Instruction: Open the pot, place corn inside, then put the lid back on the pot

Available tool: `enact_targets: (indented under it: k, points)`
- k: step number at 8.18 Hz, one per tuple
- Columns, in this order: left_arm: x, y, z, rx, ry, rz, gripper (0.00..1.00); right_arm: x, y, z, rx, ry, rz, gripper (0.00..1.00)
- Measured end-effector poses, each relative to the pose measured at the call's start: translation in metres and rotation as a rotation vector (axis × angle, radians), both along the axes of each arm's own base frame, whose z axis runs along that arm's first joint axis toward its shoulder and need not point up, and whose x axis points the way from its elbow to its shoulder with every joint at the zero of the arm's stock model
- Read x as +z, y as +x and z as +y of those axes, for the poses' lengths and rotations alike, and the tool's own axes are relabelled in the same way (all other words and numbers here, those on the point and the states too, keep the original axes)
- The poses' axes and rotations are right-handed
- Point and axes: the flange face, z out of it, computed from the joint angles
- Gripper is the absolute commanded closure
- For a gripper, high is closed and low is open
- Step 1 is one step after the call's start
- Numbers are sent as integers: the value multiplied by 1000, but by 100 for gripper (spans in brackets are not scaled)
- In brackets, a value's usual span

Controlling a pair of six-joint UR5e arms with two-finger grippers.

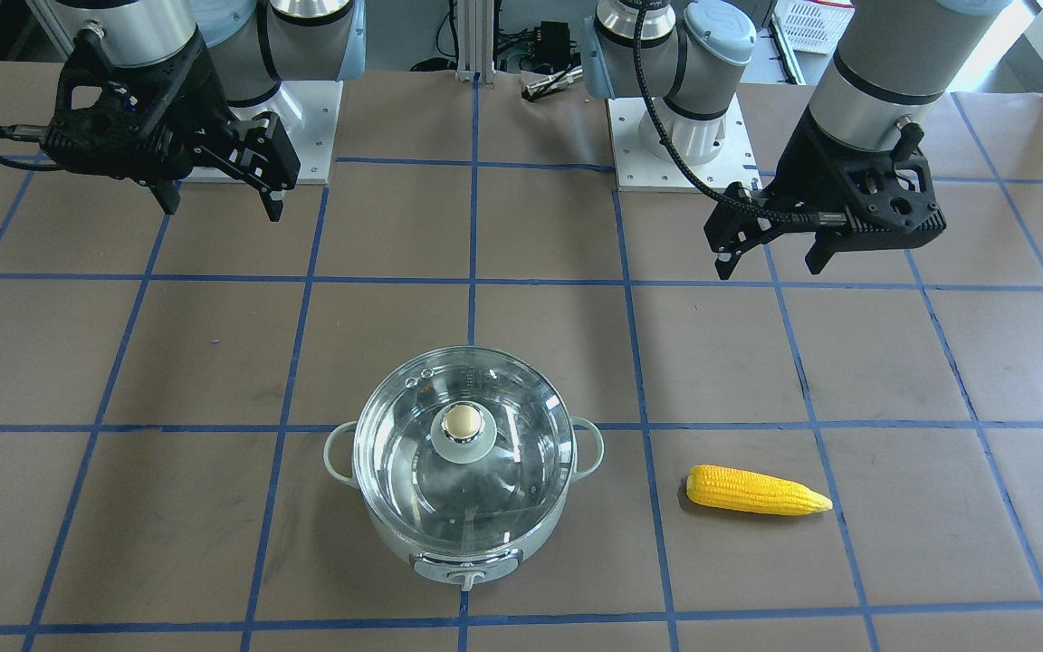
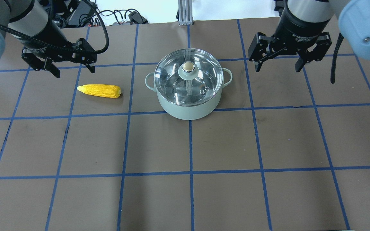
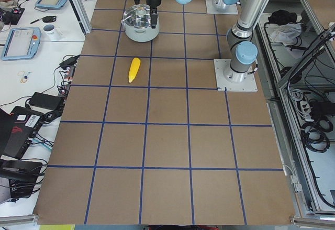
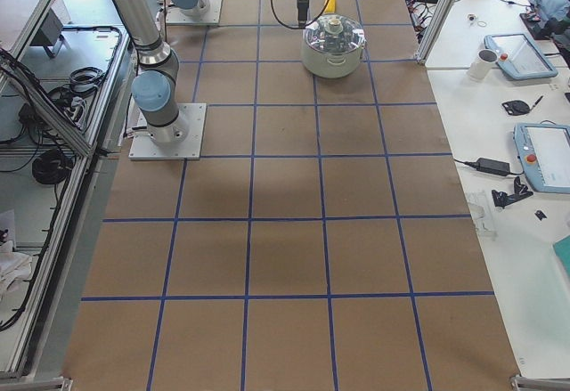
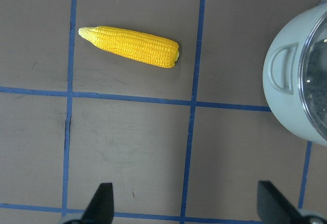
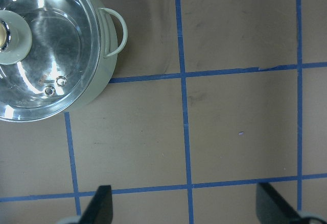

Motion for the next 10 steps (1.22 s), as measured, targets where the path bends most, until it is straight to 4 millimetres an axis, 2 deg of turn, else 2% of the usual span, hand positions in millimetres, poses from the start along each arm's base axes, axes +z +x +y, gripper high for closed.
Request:
enact_targets:
  k: [3, 5, 6, 8, 10]
  points:
    - [1, 2, -1, -6, -1, -2, 0, 0, 0, 0, 0, 0, -1, 0]
    - [1, 9, -4, -142, -6, -19, 0, 0, 0, -1, 0, -4, -2, 0]
    - [-3, 20, -9, -227, -2, -28, 0, -1, 1, -3, 0, -10, -4, 0]
    - [-19, 62, -25, -393, 21, -31, 0, -9, 9, -22, -5, -70, -28, 0]
    - [-44, 89, -47, -687, 16, -61, 0, -15, 19, -36, -18, -114, -71, 0]
